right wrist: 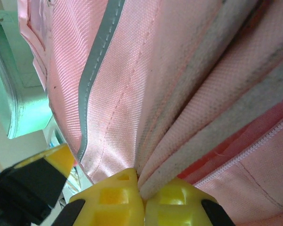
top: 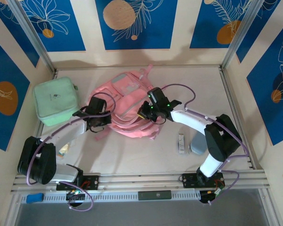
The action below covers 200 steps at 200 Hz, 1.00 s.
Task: Pack the student bag
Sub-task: Unzip the student bag at the center of the table, then move the pencil case to the middle-right of the table.
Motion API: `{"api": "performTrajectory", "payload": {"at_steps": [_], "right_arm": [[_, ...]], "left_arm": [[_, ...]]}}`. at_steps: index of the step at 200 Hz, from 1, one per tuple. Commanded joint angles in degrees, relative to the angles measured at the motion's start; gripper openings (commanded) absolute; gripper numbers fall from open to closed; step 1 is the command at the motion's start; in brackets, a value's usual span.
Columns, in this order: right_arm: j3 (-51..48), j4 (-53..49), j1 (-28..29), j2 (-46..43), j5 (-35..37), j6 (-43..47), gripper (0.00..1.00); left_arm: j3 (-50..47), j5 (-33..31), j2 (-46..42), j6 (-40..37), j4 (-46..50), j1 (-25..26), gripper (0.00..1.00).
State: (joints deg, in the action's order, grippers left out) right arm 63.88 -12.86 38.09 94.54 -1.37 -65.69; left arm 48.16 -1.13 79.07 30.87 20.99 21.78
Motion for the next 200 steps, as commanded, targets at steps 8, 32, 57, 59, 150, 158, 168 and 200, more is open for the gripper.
{"api": "performTrajectory", "payload": {"at_steps": [8,32,57,59,150,158,168,200], "right_arm": [[0.5,2.7,3.1,-1.9,3.1,-3.7,0.00],[5.4,-0.6,4.8,0.5,5.9,-2.0,0.00],[4.9,0.5,4.3,-0.1,4.9,-0.7,0.03],[4.9,0.4,4.3,-0.2,4.8,-0.5,0.06],[-1.8,-28.3,0.0,-16.0,12.7,11.1,0.68],[-2.6,-31.4,-2.6,-17.5,13.1,12.0,0.72],[-4.0,-34.4,-6.3,-19.1,14.1,13.0,0.78],[-8.9,-39.5,-20.4,-25.4,16.3,16.7,0.98]], "left_arm": [[4.3,-1.3,3.0,-3.0,0.9,-3.4,0.00],[5.4,-0.2,4.1,-4.2,0.2,-4.4,0.00],[5.1,0.3,4.3,-5.1,0.9,-4.5,0.00],[5.1,0.5,4.3,-5.3,1.1,-4.5,0.00],[-11.8,11.0,-18.5,7.0,-2.6,0.2,0.45],[-13.1,10.9,-20.1,8.1,-3.3,2.0,0.46],[-13.8,9.1,-21.5,9.6,-2.8,4.4,0.46],[-14.8,7.3,-21.3,12.4,-6.7,12.3,0.49]]}}
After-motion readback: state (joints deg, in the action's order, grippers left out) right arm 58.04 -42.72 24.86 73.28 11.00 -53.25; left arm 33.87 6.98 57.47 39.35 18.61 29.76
